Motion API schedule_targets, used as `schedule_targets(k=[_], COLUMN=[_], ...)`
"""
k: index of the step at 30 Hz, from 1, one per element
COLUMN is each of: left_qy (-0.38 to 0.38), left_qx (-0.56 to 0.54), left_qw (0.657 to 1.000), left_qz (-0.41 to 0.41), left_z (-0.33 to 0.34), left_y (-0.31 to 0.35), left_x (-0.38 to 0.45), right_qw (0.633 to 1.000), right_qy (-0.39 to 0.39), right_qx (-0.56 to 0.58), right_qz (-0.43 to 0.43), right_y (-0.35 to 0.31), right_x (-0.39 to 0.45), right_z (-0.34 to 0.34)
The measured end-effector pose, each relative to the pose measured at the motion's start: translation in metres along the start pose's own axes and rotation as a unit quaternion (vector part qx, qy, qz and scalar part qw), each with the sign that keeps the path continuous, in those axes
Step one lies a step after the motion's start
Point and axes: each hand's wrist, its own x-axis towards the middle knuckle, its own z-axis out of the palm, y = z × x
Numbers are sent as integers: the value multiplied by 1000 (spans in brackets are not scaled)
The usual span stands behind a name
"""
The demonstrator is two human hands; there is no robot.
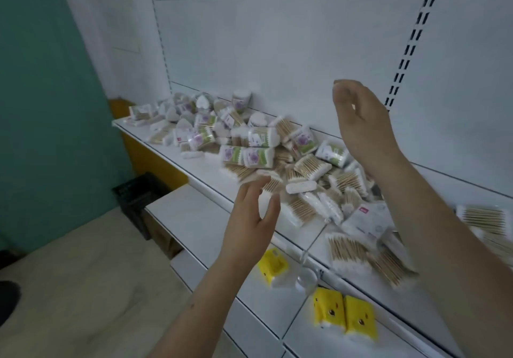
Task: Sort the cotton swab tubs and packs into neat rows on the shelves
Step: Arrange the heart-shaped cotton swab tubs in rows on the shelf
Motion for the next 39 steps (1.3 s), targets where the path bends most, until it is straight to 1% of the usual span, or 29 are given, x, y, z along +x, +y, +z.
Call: schedule_targets(k=[2, 5, 7, 10, 13, 15, 18, 19, 21, 22, 24, 25, 28, 30, 34, 37, 39], left_qy=[-14, -38, -36, -5, 30, 35, 39, 39, 38, 38, 38, 33, 3, -11, -56, -101, -123], left_qx=[-16, -16, 6, 67, 154, 213, 268, 281, 298, 299, 278, 259, 201, 161, 98, 65, 31], left_qw=[1000, 999, 999, 997, 984, 970, 954, 950, 943, 941, 942, 943, 944, 945, 949, 954, 957], left_qz=[-1, 2, 10, 33, 83, 114, 127, 130, 142, 153, 185, 204, 263, 285, 293, 273, 260], left_z=[-3, -3, -1, 6, 15, 21, 27, 29, 30, 29, 27, 25, 18, 13, 1, -6, -9], left_y=[-14, -35, -51, -74, -94, -105, -117, -120, -123, -124, -127, -128, -133, -133, -135, -138, -140], left_x=[15, 38, 59, 96, 128, 146, 163, 166, 171, 173, 176, 176, 178, 178, 177, 176, 174], right_qw=[999, 990, 974, 938, 894, 878, 856, 853, 859, 869, 894, 900, 897, 897, 901, 914, 914], right_qy=[7, 18, -7, -87, -158, -168, -160, -160, -157, -152, -134, -125, -103, -91, -62, -7, 28], right_qx=[-39, -138, -218, -313, -395, -427, -479, -483, -470, -450, -401, -389, -399, -402, -400, -380, -383], right_qz=[1, 24, 61, 117, 140, 135, 114, 115, 127, 134, 148, 152, 157, 160, 154, 144, 132], right_y=[4, 22, 43, 79, 109, 123, 131, 131, 132, 132, 131, 130, 126, 121, 104, 85, 72], right_x=[9, 24, 35, 48, 55, 56, 57, 56, 56, 55, 52, 50, 44, 40, 30, 16, 4], right_z=[16, 35, 47, 64, 76, 80, 86, 88, 93, 94, 95, 95, 94, 94, 90, 89, 90])
